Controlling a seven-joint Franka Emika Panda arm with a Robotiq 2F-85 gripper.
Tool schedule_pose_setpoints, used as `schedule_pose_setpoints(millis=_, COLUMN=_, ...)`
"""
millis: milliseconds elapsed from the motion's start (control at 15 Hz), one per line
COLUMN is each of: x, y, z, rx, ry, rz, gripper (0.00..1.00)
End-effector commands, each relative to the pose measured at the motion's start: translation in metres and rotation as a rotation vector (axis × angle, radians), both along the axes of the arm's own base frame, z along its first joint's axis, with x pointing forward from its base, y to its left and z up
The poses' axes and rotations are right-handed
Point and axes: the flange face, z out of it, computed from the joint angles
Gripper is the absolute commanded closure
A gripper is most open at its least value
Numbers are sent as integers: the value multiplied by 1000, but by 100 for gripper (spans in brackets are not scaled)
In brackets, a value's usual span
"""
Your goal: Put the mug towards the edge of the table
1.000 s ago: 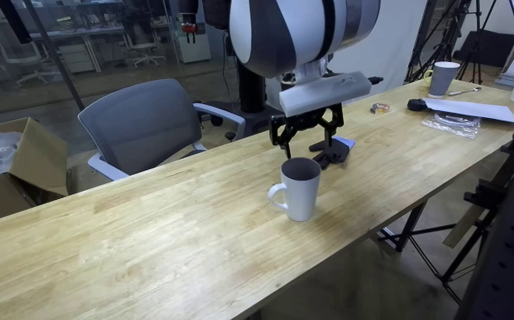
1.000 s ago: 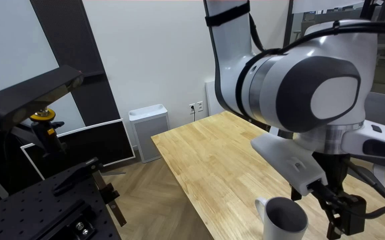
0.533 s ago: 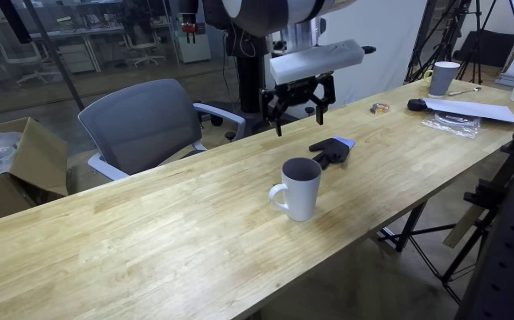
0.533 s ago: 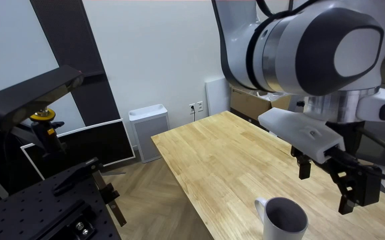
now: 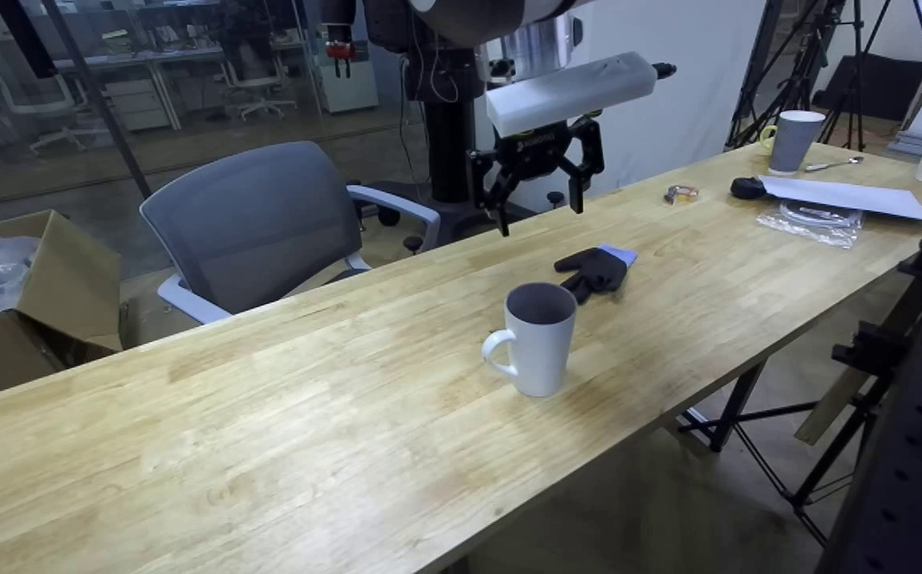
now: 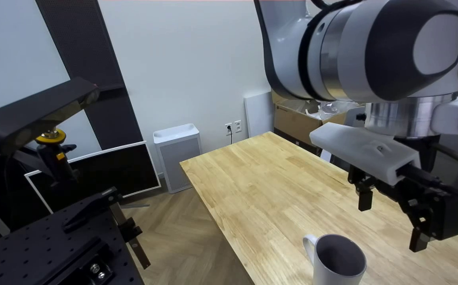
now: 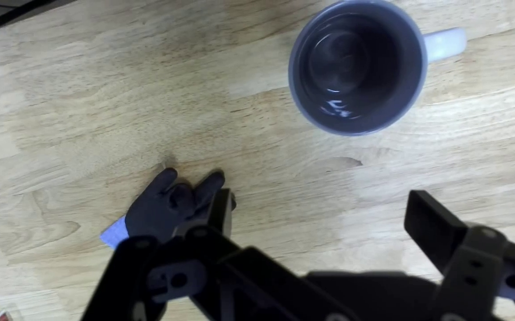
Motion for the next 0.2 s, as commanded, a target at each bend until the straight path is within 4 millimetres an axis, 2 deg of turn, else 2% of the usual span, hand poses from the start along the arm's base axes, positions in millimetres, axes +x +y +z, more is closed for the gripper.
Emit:
schedule_pose_setpoints(millis=0, x=1, y=0, z=0, rx=0, ry=1, rz=0, gripper=0)
schedule_pose_setpoints(millis=133, x=1, y=0, z=0, rx=0, ry=1, rz=0, gripper=0)
